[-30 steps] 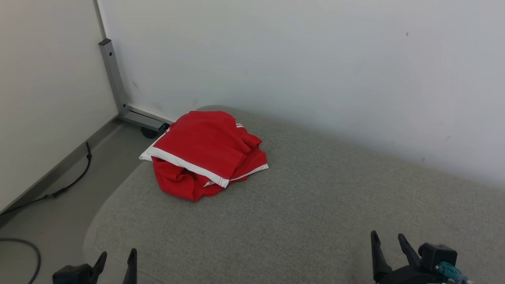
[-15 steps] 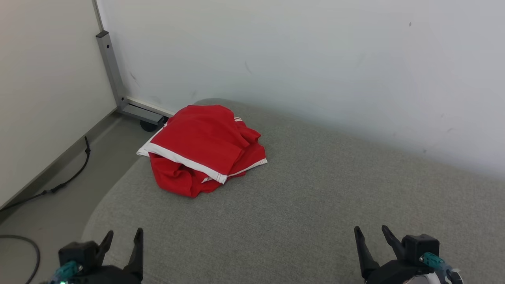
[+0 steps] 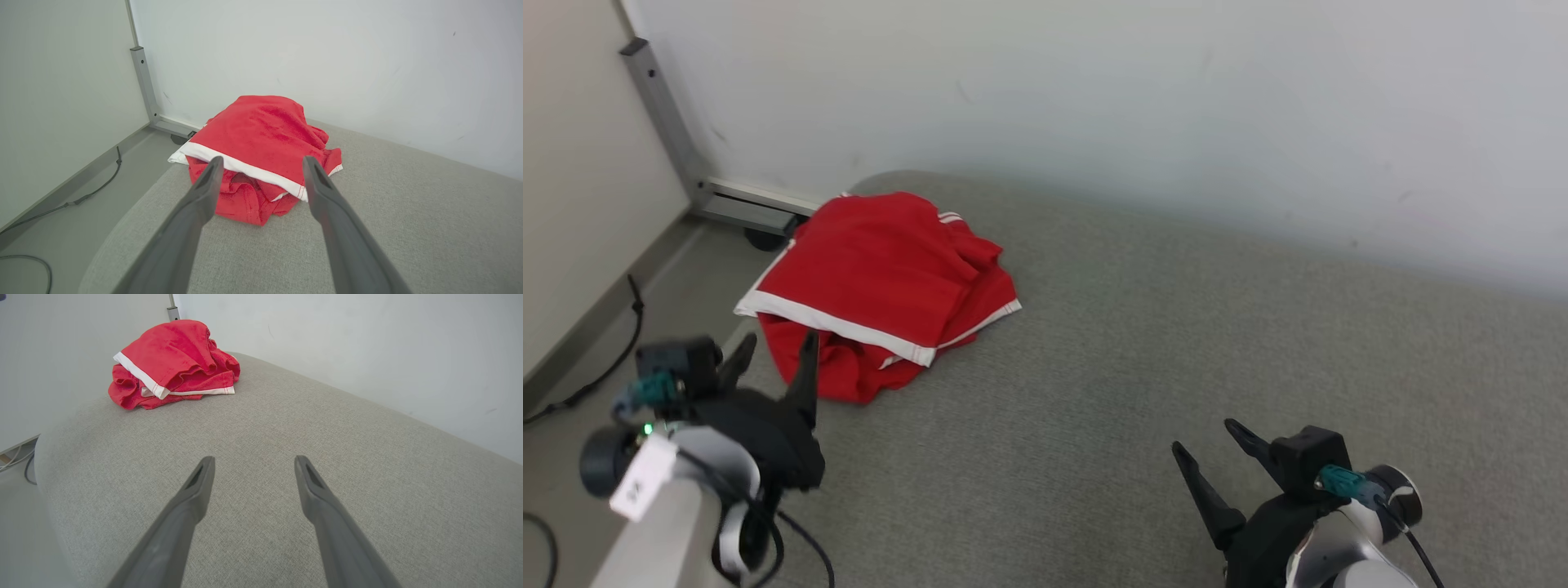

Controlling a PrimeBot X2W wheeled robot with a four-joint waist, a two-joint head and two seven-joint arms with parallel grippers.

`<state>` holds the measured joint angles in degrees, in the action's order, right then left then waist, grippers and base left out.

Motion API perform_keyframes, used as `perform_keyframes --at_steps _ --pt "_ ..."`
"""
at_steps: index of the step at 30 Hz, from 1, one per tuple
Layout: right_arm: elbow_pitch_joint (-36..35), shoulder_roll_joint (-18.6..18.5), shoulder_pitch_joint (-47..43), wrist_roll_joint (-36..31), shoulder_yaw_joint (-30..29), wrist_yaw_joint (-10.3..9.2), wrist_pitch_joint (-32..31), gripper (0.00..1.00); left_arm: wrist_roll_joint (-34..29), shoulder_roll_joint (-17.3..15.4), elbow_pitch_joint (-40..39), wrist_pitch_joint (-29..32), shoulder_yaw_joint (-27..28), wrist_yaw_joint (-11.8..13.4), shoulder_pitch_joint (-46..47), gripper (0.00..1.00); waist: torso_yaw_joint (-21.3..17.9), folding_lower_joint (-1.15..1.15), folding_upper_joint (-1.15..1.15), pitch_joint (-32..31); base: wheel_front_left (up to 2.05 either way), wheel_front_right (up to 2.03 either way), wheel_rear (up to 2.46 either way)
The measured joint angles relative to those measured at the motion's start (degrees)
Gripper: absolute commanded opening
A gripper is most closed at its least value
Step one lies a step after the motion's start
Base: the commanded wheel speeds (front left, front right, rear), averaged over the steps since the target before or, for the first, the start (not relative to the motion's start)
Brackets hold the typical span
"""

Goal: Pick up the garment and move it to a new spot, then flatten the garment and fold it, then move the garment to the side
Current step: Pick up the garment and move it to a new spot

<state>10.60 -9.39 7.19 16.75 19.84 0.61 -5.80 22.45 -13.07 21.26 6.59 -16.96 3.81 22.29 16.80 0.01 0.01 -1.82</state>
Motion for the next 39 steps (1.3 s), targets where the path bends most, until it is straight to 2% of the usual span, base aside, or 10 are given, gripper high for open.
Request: perform_keyframes --at_steps 8,15,18,26,32,37,38,39 --pt "-5.59 -1.63 1.78 -0.77 2.24 2.43 -4.36 1.00 -0.01 -0.49 7.36 5.80 -0.21 -1.63 11.50 1.00 -4.35 0.00 0.00 4.63 0.00 0.00 0.00" --pt "-11.71 -3.37 2.77 -1.42 2.61 2.75 -7.43 1.00 -0.25 -2.02 13.33 11.82 -0.41 -2.24 17.59 1.00 -8.03 0.00 0.00 9.81 0.00 0.00 0.00" --pt "-14.70 -3.82 2.87 -1.57 2.11 2.75 -8.39 1.00 -0.91 -3.37 14.81 14.05 -0.40 -1.25 18.56 1.00 -9.54 0.00 0.00 12.22 0.00 0.00 0.00" --pt "-20.03 -6.03 3.04 -1.81 -0.35 2.08 -10.37 1.00 -4.49 -4.32 18.36 17.59 -1.25 0.67 24.07 1.00 -12.67 0.00 0.00 18.84 0.00 0.00 0.00" --pt "-20.52 -6.60 3.98 -1.82 -1.32 1.41 -11.37 1.00 -7.65 -3.35 20.97 18.17 -2.88 1.79 26.74 1.00 -13.64 0.00 0.00 22.71 0.00 0.00 0.00" --pt "-21.18 -6.25 3.97 -1.82 -0.97 1.33 -11.95 1.00 -8.37 -4.72 24.64 18.59 -2.83 1.81 29.13 1.00 -13.65 0.00 0.00 24.00 0.00 0.00 0.00" --pt "-21.57 -6.24 3.98 -1.82 -0.97 1.21 -12.41 1.00 -8.42 -4.61 25.76 18.59 -2.90 1.90 29.63 0.97 -13.58 -0.01 0.00 24.07 0.00 0.00 0.00" --pt "-21.59 -6.24 3.98 -1.82 -0.97 1.09 -12.43 1.00 -8.42 -4.58 26.07 18.59 -2.92 2.01 29.72 0.66 -13.57 -0.01 0.00 24.07 0.00 0.00 0.00"
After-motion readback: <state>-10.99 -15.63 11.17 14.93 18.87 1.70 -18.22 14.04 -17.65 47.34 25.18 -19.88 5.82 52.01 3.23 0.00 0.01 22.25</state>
